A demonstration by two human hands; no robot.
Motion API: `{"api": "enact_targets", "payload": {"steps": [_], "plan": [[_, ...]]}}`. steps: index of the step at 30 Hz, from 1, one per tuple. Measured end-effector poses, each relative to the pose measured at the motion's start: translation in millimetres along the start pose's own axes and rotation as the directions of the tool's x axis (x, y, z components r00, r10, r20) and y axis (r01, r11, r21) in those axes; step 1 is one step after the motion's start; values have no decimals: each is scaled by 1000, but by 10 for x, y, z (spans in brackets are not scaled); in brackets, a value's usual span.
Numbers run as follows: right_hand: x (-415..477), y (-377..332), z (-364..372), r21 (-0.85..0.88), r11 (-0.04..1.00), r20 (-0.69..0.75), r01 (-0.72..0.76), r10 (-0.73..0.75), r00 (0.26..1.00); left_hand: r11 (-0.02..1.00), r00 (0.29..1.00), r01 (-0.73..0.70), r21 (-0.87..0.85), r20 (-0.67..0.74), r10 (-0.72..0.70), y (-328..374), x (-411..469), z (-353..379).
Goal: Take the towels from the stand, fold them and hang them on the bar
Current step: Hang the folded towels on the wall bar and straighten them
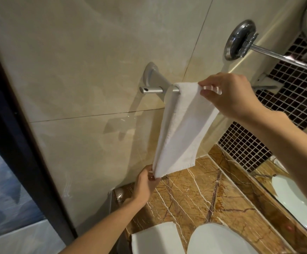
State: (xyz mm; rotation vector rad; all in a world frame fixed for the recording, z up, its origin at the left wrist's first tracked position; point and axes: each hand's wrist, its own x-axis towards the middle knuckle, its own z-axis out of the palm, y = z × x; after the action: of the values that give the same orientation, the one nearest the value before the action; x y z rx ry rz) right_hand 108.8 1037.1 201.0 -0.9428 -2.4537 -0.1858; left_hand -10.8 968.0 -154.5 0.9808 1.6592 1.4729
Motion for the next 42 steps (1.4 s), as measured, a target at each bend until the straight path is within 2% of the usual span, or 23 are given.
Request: {"api": "enact_targets", "payload": {"steps": [5, 7, 13, 18, 23, 27, 30, 32, 33, 35, 37, 39, 42], "plan": [[53, 12, -17, 11, 1000, 50, -26, 26, 998, 1000, 1000, -18, 4, 13, 18, -1, -34, 3], [55, 11, -2, 18, 999, 40, -36, 36, 999, 1000, 1000, 11, -18, 13, -11, 8, -35, 3], [47, 16, 12, 41, 997, 23, -64, 63, 998, 998, 999, -37, 56, -2, 37, -14, -44, 30], [55, 32, 25, 50, 996, 29, -69, 68, 997, 998, 999, -39, 52, 33, 38, -14, -34, 15], [-26, 50, 90, 70, 997, -9, -28, 29, 1000, 988, 998, -48, 149, -20, 51, 9, -31, -19], [-216, 131, 216, 154, 988, -65, 9, 1, 998, 992, 1000, -4, 126, -30, 8, 63, -35, -11], [-395, 215, 399, 225, 968, -199, -107, 153, 968, 995, 999, 23, 101, -47, -18, 96, -64, -9], [-576, 267, 598, 317, 919, -332, -233, 338, 881, 994, 998, 18, 105, -54, -13, 90, -83, -14], [-685, 297, 720, 371, 881, -342, -294, 424, 839, 994, 999, 16, 106, -50, -11, 82, -91, -15], [-914, 390, 977, 480, 773, -208, -414, 559, 803, 995, 999, 32, 95, -43, -28, 60, -106, -8], [-1119, 508, 1218, 560, 636, 72, -531, 601, 796, 996, 998, 59, 72, -40, -57, 40, -116, 5], [-1272, 613, 1413, 588, 530, 320, -611, 542, 777, 996, 997, 73, 45, -21, -72, 25, -128, 28], [-1419, 728, 1635, 639, 388, 520, -665, 420, 744, 996, 996, 90, 1, 0, -90, 42, -182, 90]]}}
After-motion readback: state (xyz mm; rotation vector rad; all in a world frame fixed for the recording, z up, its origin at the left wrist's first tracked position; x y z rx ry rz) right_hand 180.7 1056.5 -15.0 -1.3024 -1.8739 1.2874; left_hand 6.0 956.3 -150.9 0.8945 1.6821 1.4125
